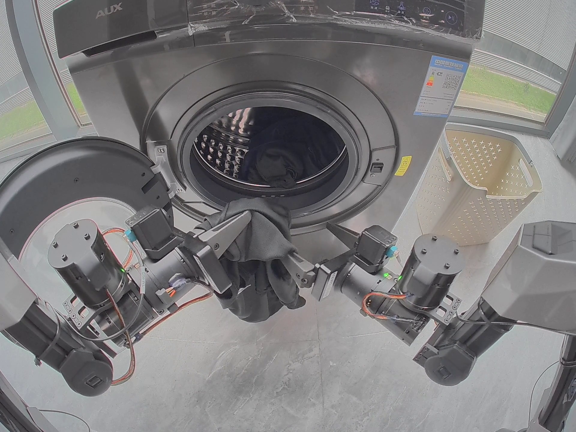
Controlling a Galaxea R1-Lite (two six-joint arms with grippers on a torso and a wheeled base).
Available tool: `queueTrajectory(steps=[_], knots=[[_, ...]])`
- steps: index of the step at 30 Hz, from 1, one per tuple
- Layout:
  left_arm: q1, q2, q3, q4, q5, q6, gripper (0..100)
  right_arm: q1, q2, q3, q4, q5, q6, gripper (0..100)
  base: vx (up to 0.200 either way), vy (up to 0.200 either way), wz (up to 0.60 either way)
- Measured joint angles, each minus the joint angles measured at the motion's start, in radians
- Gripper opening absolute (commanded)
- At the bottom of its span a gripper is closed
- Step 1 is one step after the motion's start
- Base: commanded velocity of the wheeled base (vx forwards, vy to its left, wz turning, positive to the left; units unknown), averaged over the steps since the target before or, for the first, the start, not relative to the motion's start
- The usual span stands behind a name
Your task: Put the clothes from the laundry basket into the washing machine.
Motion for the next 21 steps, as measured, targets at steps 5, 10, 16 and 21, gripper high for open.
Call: queueTrajectory(steps=[5,10,16,21], knots=[[0.000,0.000,0.001,0.000,0.000,0.000,0,0.019,0.040,-0.061,0.005,-0.001,-0.006,100,0.000,0.000,0.00],[0.000,0.001,-0.001,0.000,0.000,0.000,0,0.027,0.070,-0.108,0.002,-0.001,-0.008,100,0.000,0.000,0.00],[0.001,0.006,-0.003,0.000,0.001,0.001,0,0.048,0.077,-0.119,0.004,-0.008,-0.008,100,0.000,0.000,0.00],[0.002,0.007,-0.002,0.000,0.001,0.003,0,0.027,0.078,-0.143,0.008,-0.010,-0.007,100,0.000,0.000,0.00]])
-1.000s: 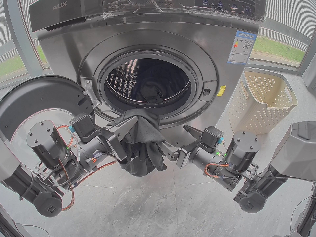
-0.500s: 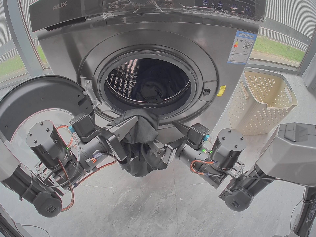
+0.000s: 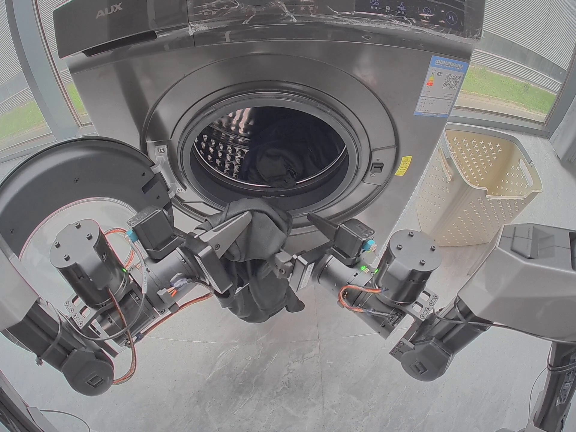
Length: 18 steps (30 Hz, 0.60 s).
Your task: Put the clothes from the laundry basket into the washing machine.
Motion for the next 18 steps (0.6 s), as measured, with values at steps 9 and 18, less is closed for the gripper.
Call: queueTrajectory(steps=[9,18], knots=[[0.007,0.001,-0.001,0.001,0.003,0.000,0,-0.050,-0.033,0.013,0.001,-0.001,0.000,100,0.000,0.000,0.00],[0.004,0.002,0.001,0.001,0.003,0.000,0,-0.040,-0.053,0.018,0.003,-0.001,-0.004,100,0.000,0.000,0.00]])
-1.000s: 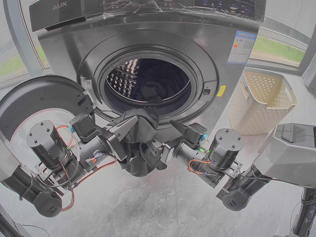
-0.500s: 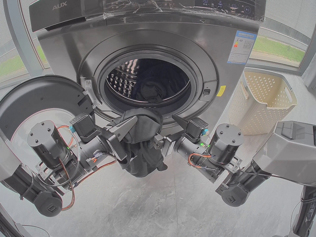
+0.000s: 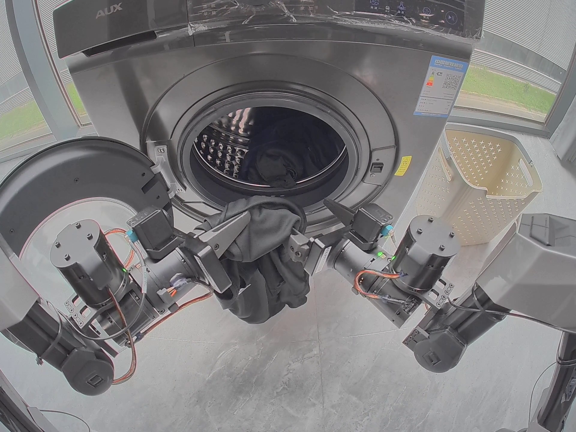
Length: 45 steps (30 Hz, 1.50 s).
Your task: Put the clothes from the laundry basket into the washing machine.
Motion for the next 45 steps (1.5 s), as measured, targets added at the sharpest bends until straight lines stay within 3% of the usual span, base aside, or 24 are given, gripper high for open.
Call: queueTrajectory(steps=[10,11,19,35,36,45], knots=[[-0.006,0.000,0.005,0.000,-0.002,0.000,0,0.023,0.044,-0.057,0.000,0.000,0.000,100,0.000,0.000,0.00],[-0.006,0.000,0.006,0.000,-0.002,0.000,0,0.024,0.048,-0.063,-0.003,0.000,0.000,0,0.000,0.000,0.00],[-0.004,0.007,0.006,0.000,-0.002,0.000,0,0.053,0.041,-0.060,-0.015,0.000,0.003,0,0.000,0.000,0.00],[0.001,0.021,0.000,0.000,-0.006,-0.006,0,0.104,-0.093,0.089,-0.019,0.002,0.014,0,0.000,0.000,0.00],[0.001,0.021,0.000,0.000,-0.007,-0.006,100,0.107,-0.096,0.094,-0.019,0.002,0.014,0,0.000,0.000,0.00],[0.004,0.020,-0.004,-0.002,-0.008,-0.012,100,0.114,-0.111,0.104,-0.026,-0.008,0.017,0,0.000,0.000,0.00]])
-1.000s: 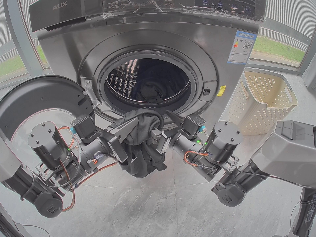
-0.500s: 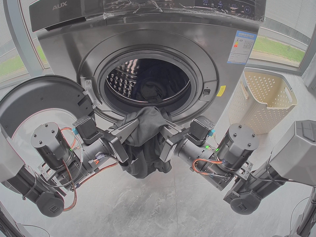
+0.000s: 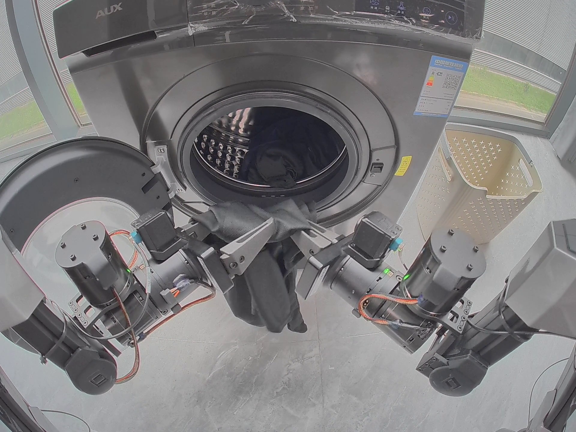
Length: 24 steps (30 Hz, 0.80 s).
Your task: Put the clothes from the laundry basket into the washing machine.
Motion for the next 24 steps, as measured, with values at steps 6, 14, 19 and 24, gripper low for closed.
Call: queueTrajectory(steps=[6,14,19,24], knots=[[0.000,0.006,0.005,0.001,0.001,0.000,100,-0.013,-0.014,-0.022,0.000,-0.017,0.006,0,0.000,0.000,0.00],[-0.001,0.026,0.016,0.002,0.001,0.004,100,-0.022,-0.028,-0.044,0.003,-0.021,0.006,0,0.000,0.000,0.00],[-0.001,0.043,0.043,0.000,-0.003,0.008,100,-0.027,-0.038,-0.048,0.009,-0.025,0.007,0,0.000,0.000,0.00],[-0.004,0.082,0.075,-0.001,-0.004,0.015,100,-0.037,-0.045,-0.060,0.015,-0.027,0.006,0,0.000,0.000,0.00]])
